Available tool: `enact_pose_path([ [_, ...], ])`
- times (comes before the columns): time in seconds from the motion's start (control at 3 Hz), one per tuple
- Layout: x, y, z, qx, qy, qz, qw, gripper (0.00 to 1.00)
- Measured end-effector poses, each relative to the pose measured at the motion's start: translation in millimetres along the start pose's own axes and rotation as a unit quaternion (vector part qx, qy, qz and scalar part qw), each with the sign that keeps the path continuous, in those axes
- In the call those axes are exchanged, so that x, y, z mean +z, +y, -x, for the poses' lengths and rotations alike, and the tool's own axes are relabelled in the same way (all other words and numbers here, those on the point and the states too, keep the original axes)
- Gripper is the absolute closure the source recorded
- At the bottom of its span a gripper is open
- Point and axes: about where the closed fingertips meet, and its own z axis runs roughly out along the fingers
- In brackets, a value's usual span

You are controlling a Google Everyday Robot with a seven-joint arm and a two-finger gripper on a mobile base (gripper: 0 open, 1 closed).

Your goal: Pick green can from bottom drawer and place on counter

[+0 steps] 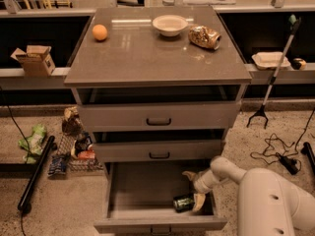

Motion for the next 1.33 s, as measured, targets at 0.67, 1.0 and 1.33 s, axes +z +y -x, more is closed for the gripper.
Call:
enact_pose_path([
  [0.67,33,8,-32,0.035,-0.009,-0.010,0.9993,0.00],
  [1.0,45,11,-39,0.049,-0.015,-0.010,0.9986,0.00],
  [1.33,52,12,-43,0.058,-0.016,-0.008,0.9982,0.00],
])
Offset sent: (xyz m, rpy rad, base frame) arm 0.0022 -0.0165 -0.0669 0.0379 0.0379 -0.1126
